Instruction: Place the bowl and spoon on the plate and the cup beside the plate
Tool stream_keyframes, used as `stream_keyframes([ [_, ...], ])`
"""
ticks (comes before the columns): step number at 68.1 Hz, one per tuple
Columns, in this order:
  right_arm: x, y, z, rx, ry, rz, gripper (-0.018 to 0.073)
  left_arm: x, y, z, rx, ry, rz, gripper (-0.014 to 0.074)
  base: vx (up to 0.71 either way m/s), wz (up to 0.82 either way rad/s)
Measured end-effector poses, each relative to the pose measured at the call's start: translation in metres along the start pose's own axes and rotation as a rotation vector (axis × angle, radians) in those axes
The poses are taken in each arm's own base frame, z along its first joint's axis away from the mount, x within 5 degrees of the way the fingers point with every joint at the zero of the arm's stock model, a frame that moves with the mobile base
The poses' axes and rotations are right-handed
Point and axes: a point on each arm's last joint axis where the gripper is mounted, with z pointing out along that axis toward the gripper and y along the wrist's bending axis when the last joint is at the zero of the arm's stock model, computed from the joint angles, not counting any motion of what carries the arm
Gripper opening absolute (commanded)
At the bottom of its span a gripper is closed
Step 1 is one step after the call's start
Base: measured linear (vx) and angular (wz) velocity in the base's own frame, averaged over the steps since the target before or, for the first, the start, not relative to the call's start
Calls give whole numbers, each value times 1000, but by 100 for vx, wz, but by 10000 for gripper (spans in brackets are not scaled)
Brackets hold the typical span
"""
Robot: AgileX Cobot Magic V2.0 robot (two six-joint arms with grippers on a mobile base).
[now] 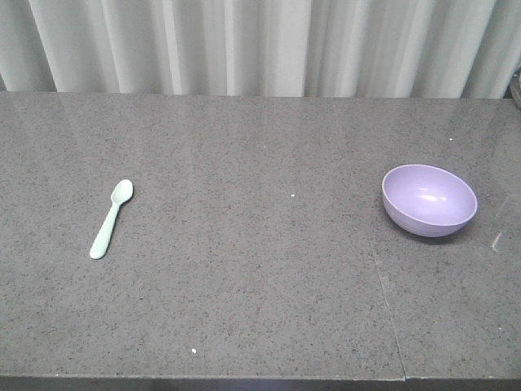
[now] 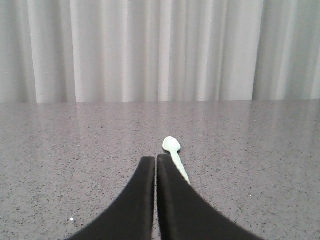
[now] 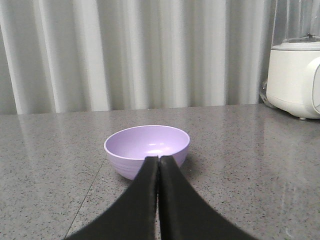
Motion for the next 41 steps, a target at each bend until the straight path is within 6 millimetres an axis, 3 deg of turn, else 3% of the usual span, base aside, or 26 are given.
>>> stream_keyframes([
  [41,0,0,0,0,0,0,-11,0,0,0,0,0,0,-6,0,0],
])
